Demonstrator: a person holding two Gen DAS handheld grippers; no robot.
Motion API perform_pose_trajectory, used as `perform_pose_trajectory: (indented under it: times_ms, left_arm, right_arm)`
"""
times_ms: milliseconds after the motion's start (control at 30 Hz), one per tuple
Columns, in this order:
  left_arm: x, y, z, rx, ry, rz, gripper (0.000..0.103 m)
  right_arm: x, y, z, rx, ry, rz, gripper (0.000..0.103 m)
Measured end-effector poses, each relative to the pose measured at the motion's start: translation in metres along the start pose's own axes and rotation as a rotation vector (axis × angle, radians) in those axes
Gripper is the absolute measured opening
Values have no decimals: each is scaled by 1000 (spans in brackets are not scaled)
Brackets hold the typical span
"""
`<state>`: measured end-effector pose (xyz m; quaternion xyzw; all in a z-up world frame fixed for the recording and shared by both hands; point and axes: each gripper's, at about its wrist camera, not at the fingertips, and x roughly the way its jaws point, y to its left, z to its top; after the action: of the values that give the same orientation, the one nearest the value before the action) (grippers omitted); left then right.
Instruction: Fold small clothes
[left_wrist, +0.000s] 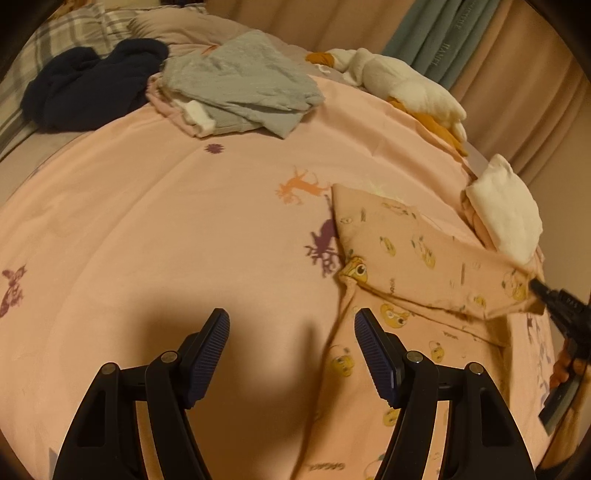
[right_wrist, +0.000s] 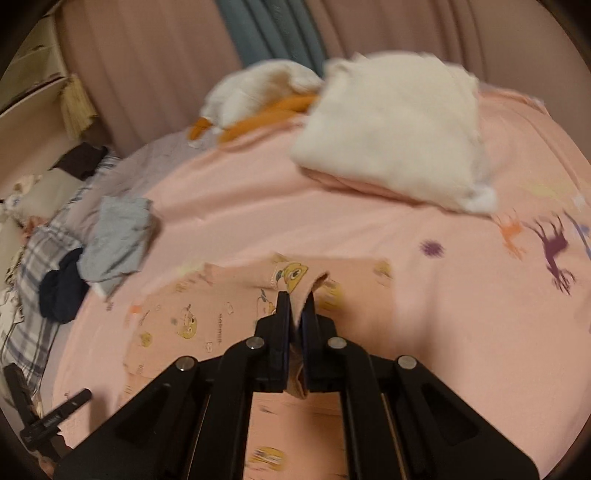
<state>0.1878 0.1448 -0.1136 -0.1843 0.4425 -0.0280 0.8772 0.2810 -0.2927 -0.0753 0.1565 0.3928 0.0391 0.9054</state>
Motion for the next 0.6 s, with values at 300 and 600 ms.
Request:
perform_pose_trajectory:
  times_ms: [300,600]
  left_arm:
    - [39,-55,19,137,36,-35,69]
    - [79,-92,18,301,71,-52,47]
  right_arm:
    - [22,-46,-17,42,52,-132,18]
    - [30,-18,-45,-100,130,2,14]
